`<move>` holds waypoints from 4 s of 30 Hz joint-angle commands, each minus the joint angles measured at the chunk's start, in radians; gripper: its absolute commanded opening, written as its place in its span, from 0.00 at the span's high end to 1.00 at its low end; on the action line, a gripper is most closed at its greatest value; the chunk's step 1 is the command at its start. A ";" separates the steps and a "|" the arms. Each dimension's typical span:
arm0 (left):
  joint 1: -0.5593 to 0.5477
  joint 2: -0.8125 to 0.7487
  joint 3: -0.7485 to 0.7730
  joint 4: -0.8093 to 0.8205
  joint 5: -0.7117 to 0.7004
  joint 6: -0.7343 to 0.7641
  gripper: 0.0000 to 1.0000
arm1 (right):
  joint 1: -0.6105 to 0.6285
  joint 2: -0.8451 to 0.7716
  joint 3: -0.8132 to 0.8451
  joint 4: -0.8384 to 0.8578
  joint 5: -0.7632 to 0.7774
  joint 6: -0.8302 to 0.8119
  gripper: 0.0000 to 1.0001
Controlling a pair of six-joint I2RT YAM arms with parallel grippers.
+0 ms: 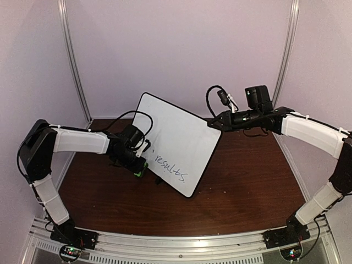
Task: Erase the whiteboard
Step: Erase the center of the whiteboard.
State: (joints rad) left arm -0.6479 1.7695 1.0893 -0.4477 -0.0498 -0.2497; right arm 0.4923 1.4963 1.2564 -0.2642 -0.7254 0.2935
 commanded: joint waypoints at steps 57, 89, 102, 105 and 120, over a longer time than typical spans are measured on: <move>0.033 -0.152 -0.034 0.078 0.017 0.105 0.76 | 0.030 -0.007 -0.007 0.020 -0.070 -0.022 1.00; 0.112 0.003 -0.017 0.118 0.163 0.309 0.47 | 0.042 -0.008 -0.006 0.020 -0.080 -0.027 1.00; 0.123 0.031 0.008 0.134 0.161 0.314 0.49 | 0.042 -0.005 -0.018 0.031 -0.083 -0.027 1.00; 0.124 0.003 -0.009 0.149 0.153 0.317 0.49 | 0.041 -0.004 -0.017 0.031 -0.083 -0.027 1.00; 0.137 0.057 0.016 0.157 0.168 0.305 0.67 | 0.041 0.002 -0.018 0.036 -0.086 -0.024 1.00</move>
State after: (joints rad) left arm -0.5224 1.8084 1.0763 -0.3378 0.1089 0.0551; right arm 0.4999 1.4960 1.2503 -0.2390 -0.7315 0.2951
